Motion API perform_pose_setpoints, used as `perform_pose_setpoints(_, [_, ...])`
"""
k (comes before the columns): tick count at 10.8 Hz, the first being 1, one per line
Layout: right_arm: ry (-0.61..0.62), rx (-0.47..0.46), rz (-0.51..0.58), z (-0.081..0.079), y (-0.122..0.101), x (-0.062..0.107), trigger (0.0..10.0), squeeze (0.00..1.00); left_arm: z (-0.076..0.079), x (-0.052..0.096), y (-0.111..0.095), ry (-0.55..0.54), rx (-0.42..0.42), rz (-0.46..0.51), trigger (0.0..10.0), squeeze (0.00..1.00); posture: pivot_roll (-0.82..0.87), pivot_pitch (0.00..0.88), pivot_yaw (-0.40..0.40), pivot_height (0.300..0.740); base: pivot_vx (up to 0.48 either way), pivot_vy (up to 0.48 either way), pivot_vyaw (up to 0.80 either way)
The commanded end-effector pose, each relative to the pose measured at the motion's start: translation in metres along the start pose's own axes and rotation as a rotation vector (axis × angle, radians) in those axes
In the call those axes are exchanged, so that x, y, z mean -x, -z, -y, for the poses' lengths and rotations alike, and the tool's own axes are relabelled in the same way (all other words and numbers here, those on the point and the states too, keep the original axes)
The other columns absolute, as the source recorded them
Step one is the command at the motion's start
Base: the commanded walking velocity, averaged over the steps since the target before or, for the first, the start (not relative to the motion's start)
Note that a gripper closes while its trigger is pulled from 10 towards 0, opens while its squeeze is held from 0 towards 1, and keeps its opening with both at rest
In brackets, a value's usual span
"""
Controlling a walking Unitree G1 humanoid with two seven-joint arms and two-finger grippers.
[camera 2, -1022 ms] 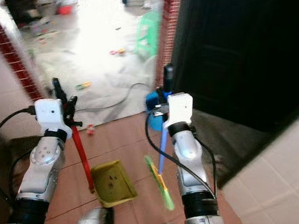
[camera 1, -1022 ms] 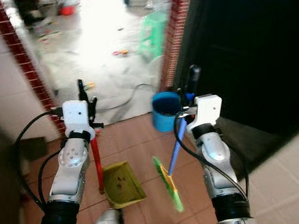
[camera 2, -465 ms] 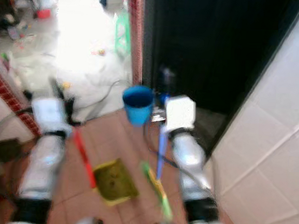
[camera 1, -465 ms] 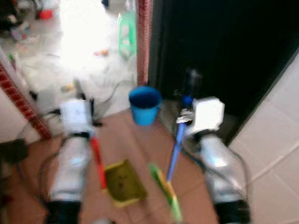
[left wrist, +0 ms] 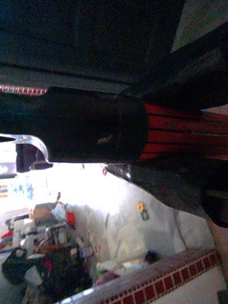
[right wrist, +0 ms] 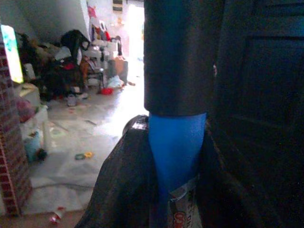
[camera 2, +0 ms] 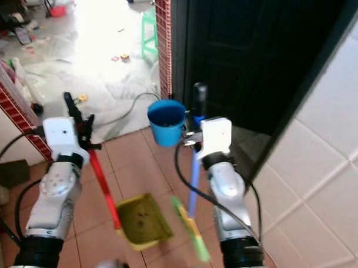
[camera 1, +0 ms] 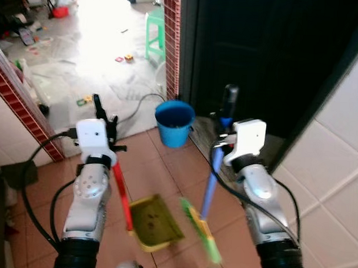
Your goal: Sweep floor
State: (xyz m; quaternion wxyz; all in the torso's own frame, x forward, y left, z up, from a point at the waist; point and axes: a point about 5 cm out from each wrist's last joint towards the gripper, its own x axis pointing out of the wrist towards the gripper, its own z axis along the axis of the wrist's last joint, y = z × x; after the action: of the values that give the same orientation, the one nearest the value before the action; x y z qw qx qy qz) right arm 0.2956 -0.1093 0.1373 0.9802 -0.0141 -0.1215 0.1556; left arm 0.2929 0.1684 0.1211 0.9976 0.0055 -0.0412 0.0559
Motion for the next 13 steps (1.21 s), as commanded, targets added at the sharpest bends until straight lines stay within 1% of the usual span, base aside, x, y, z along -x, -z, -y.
perform_pose_setpoints(1, [-0.022, 0.014, 0.079, -0.0022, -0.0184, -0.0071, 10.0, 0.00, -0.0015, -0.0067, -0.0161, -0.012, 0.003, 0.067, 10.0, 0.00, -0.08, 0.029, 0.050, 0.740, 0.472, 0.000, 0.00])
perform_pose_setpoints(9, [-0.025, 0.003, 0.072, -0.0029, -0.0178, -0.0072, 10.0, 0.00, 0.0045, -0.0065, -0.0141, -0.004, 0.013, 0.050, 10.0, 0.00, -0.09, 0.032, 0.051, 0.740, 0.478, 0.000, 0.00])
perform_pose_setpoints(12, [-0.030, -0.017, 0.078, -0.0043, -0.0191, -0.0084, 10.0, 0.00, 0.0019, -0.0061, -0.0136, -0.030, -0.008, 0.046, 10.0, 0.00, -0.08, 0.027, 0.049, 0.740, 0.000, 0.000, 0.00])
perform_pose_setpoints(13, [-0.035, -0.017, 0.079, -0.0052, -0.0188, -0.0085, 10.0, 0.00, 0.0011, -0.0058, -0.0137, -0.025, -0.026, 0.052, 10.0, 0.00, -0.08, 0.023, 0.048, 0.740, 0.382, 0.289, 0.00])
